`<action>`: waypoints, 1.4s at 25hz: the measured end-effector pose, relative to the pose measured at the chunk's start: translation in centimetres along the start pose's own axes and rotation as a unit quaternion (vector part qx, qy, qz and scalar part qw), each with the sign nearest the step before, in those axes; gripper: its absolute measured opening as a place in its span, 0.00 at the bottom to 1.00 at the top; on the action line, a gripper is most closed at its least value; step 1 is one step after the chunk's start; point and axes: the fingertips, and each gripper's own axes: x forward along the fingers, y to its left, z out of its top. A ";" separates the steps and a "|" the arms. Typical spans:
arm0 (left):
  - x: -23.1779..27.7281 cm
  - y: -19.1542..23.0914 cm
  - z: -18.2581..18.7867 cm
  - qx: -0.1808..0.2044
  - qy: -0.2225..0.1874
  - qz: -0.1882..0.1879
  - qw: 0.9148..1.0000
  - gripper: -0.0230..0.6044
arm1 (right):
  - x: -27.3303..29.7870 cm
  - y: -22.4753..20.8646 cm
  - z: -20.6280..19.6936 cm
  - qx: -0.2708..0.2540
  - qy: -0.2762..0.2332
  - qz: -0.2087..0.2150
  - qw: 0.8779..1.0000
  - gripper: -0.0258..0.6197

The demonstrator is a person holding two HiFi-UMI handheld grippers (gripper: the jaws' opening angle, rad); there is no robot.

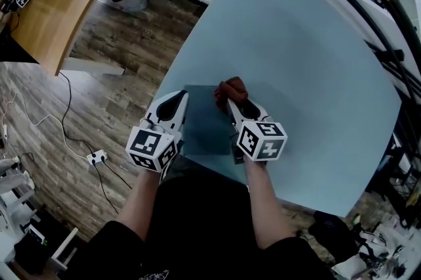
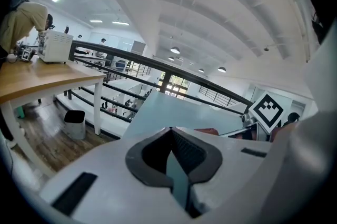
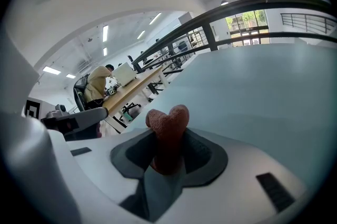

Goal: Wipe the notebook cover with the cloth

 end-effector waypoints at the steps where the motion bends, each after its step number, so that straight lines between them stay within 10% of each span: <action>1: 0.1 -0.1 0.0 0.001 0.000 -0.001 1.000 0.05 | -0.2 -0.4 0.0 -0.001 0.000 -0.003 1.000 0.24; 35: -4.7 2.1 -0.1 -0.014 -0.015 0.067 0.998 0.05 | 1.1 11.6 -2.5 -0.055 0.022 0.145 0.988 0.24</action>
